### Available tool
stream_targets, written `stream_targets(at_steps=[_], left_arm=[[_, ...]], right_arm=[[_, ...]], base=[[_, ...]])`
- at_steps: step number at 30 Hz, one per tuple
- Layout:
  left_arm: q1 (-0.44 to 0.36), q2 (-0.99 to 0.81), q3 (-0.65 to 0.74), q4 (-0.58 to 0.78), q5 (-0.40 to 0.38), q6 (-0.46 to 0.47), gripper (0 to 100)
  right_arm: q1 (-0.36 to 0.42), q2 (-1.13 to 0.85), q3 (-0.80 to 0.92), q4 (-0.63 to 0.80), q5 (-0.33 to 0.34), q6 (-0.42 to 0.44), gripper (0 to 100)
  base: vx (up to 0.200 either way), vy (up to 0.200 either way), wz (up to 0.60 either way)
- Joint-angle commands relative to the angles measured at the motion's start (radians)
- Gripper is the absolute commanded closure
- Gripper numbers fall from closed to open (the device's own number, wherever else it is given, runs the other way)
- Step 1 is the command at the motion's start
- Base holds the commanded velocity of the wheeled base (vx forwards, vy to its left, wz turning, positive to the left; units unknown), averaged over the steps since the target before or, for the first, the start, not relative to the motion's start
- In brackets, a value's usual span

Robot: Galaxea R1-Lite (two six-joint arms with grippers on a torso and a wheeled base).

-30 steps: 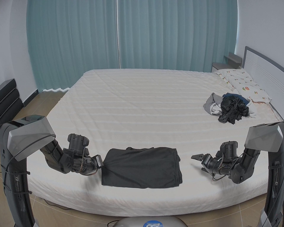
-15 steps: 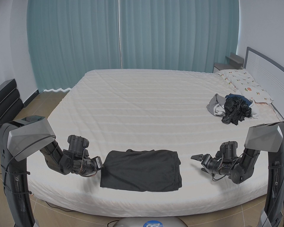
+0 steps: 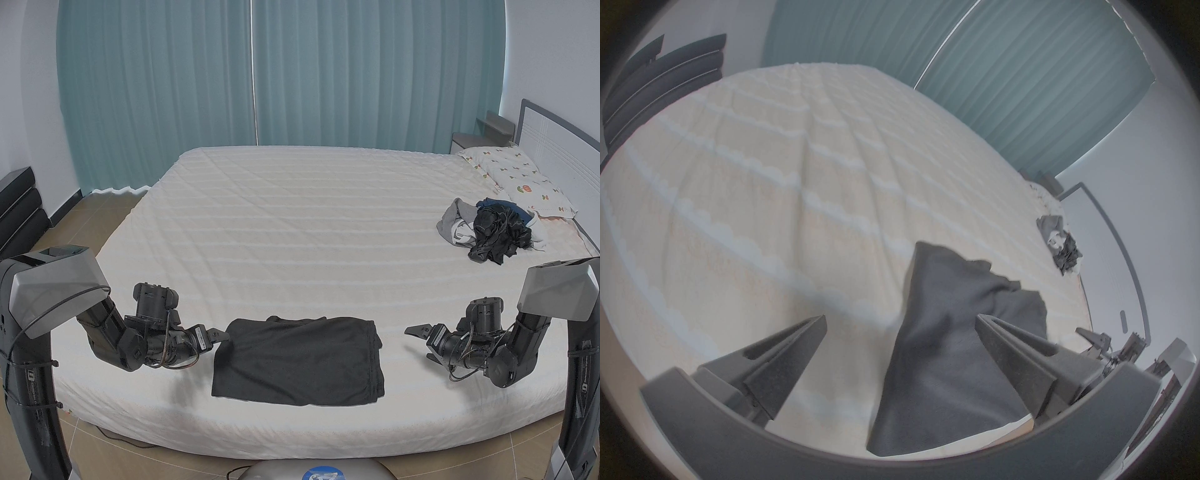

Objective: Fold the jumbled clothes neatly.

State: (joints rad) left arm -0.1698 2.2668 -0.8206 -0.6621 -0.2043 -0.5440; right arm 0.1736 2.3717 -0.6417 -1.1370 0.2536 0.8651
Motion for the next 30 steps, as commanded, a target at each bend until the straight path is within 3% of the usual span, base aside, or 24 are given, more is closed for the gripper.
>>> stream_targets(at_steps=[1, 7, 11, 12, 13, 17, 22, 27, 30], left_arm=[[0.035, -0.087, 0.023, -0.034, 0.003, -0.027, 0], [0.073, -0.240, 0.107, -0.044, 0.026, -0.024, 0], [0.116, -0.509, 0.244, -0.063, 0.039, -0.022, 0], [0.116, -0.509, 0.244, -0.063, 0.039, -0.022, 0], [0.118, -0.630, 0.311, -0.063, 0.042, -0.011, 0], [0.119, -0.813, 0.391, -0.053, 0.042, 0.007, 0], [0.131, -1.081, 0.595, 0.009, 0.059, 0.032, 0], [0.187, -1.294, 0.706, 0.026, 0.074, 0.036, 0], [0.193, -1.455, 0.735, 0.118, 0.106, 0.047, 0]], right_arm=[[-0.011, -0.069, -0.003, 0.002, -0.002, 0.002, 0], [-0.029, -0.278, 0.008, 0.097, -0.001, 0.011, 0], [-0.056, -0.589, 0.060, 0.295, -0.002, -0.005, 0], [-0.056, -0.589, 0.060, 0.295, -0.002, -0.005, 0], [-0.054, -0.750, 0.088, 0.384, -0.001, -0.040, 0], [-0.045, -0.980, 0.139, 0.523, -0.002, -0.130, 0], [-0.057, -1.359, 0.232, 0.806, -0.013, -0.284, 0], [-0.128, -1.588, 0.289, 0.941, -0.031, -0.347, 0], [-0.146, -1.749, 0.352, 0.994, -0.033, -0.443, 0]], base=[[0.000, 0.000, 0.00], [0.000, 0.000, 0.00], [0.000, 0.000, 0.00], [0.000, 0.000, 0.00], [0.000, 0.000, 0.00], [0.000, 0.000, 0.00], [0.000, 0.000, 0.00], [0.000, 0.000, 0.00], [0.000, 0.000, 0.00]])
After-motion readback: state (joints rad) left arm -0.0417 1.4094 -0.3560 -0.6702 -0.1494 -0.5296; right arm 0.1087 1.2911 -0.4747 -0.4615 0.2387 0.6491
